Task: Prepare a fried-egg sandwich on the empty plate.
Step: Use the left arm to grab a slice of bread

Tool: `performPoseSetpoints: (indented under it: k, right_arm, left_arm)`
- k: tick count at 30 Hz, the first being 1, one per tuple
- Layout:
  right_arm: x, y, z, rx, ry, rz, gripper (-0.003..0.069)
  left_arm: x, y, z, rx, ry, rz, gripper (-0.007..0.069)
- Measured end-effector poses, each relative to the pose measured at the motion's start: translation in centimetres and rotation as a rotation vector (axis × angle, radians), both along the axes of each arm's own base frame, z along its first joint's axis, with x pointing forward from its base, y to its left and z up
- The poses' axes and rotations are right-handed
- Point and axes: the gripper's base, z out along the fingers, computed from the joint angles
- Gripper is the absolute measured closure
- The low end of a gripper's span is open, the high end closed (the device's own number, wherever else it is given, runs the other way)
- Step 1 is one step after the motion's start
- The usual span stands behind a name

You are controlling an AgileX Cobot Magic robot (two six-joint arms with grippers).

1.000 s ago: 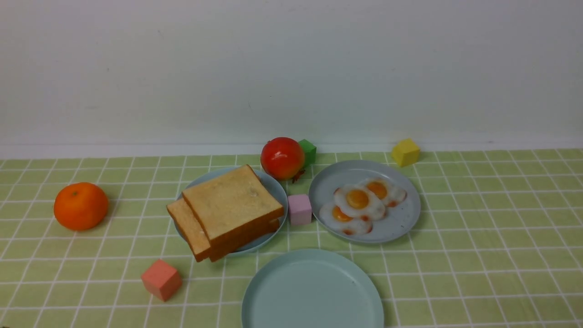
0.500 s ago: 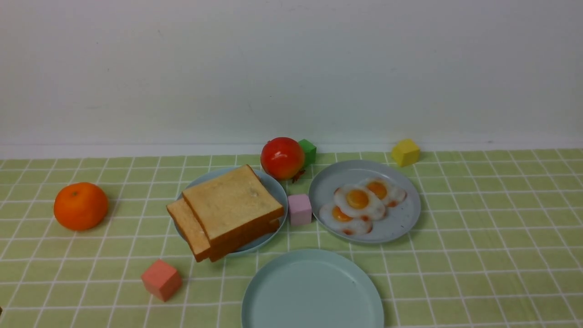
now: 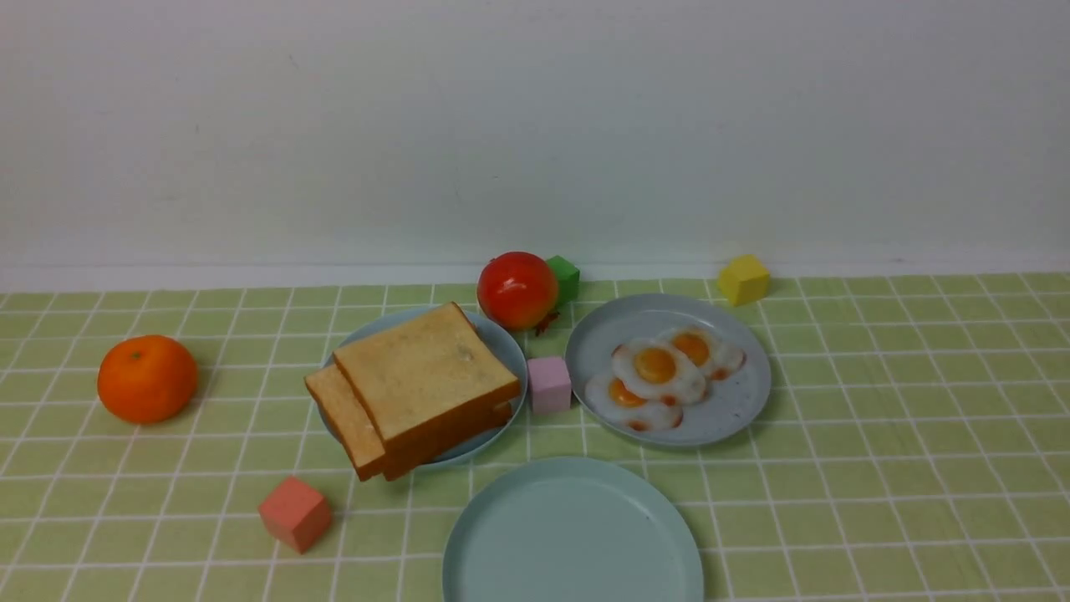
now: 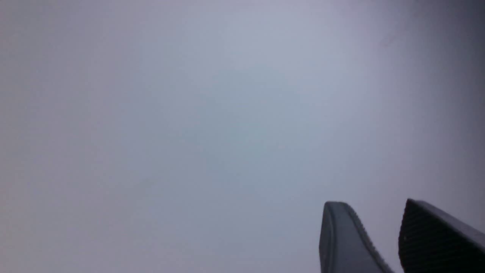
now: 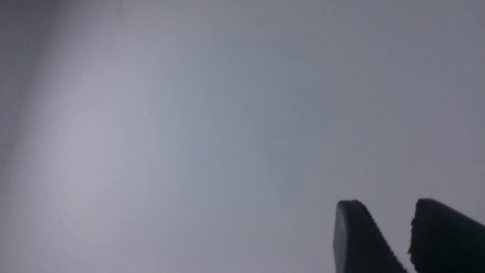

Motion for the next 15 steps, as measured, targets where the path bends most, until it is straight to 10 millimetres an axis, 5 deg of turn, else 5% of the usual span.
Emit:
performPoseSetpoints:
  k: [4, 7, 12, 15]
  right_arm:
    - [1.2, 0.0, 6.0, -0.031, 0.237, -0.028, 0.0418]
    - [3.6, 0.0, 7.8, -0.075, 0.440, -0.067, 0.0418]
    - [7.4, 0.2, 6.8, -0.150, 0.668, -0.134, 0.0418]
    - [10.6, 0.6, 5.8, -0.160, 0.787, -0.129, 0.0418]
  left_arm:
    - [-0.7, -0.7, 6.3, 0.086, 0.219, -0.028, 0.0386]
    - [1.2, -1.0, 8.6, 0.116, 0.508, -0.058, 0.0386]
    - [5.8, -1.0, 8.0, 0.185, 0.880, -0.056, 0.0386]
    - [10.0, -0.8, 5.9, 0.270, 1.115, -0.031, 0.0386]
